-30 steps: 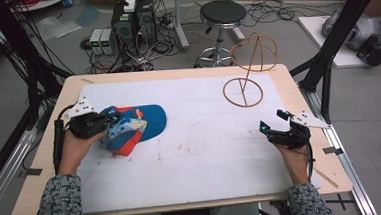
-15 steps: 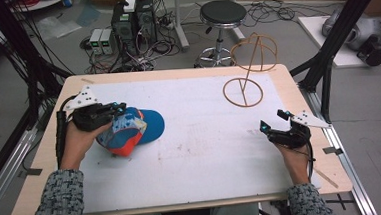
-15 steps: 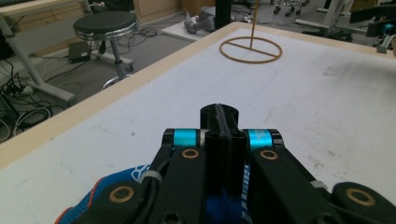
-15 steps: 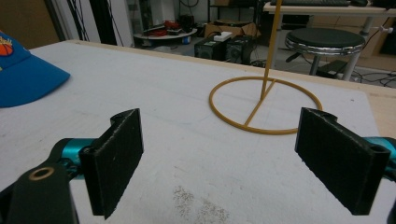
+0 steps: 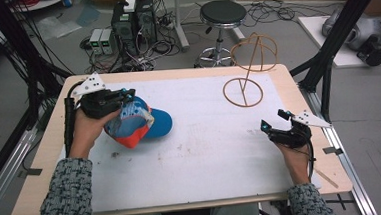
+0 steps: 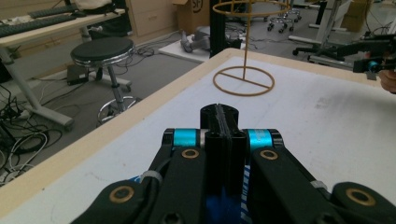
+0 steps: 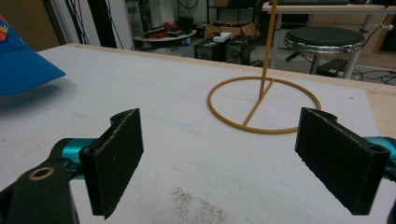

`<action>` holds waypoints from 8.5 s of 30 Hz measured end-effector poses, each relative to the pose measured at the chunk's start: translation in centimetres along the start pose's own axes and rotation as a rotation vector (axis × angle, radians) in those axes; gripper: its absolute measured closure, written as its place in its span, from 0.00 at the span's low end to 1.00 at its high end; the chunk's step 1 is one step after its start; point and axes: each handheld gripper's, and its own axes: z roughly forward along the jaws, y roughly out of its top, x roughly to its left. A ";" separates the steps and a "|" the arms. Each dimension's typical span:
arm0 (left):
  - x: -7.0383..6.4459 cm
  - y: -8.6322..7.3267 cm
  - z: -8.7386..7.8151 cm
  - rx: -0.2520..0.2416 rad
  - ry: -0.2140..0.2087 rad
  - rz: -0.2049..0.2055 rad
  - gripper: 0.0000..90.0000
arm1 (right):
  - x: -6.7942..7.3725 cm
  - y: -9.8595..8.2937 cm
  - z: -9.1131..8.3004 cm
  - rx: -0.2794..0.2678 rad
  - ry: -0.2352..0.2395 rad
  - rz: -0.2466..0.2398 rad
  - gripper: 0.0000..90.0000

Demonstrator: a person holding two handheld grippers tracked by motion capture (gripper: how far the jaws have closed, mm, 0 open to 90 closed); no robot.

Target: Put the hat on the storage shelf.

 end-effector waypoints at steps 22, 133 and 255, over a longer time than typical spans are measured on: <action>0.7 8.1 1.6 -0.133 0.009 0.059 0.99 | -0.3 0.0 0.1 -0.008 0.012 0.019 0.16; -3.5 24.9 28.2 -0.268 -0.275 0.086 0.99 | -0.4 -0.5 -1.5 0.064 0.094 -0.045 0.16; -2.3 19.1 33.8 0.107 -0.339 0.090 0.73 | -0.4 -0.7 -0.9 0.085 0.114 -0.050 0.18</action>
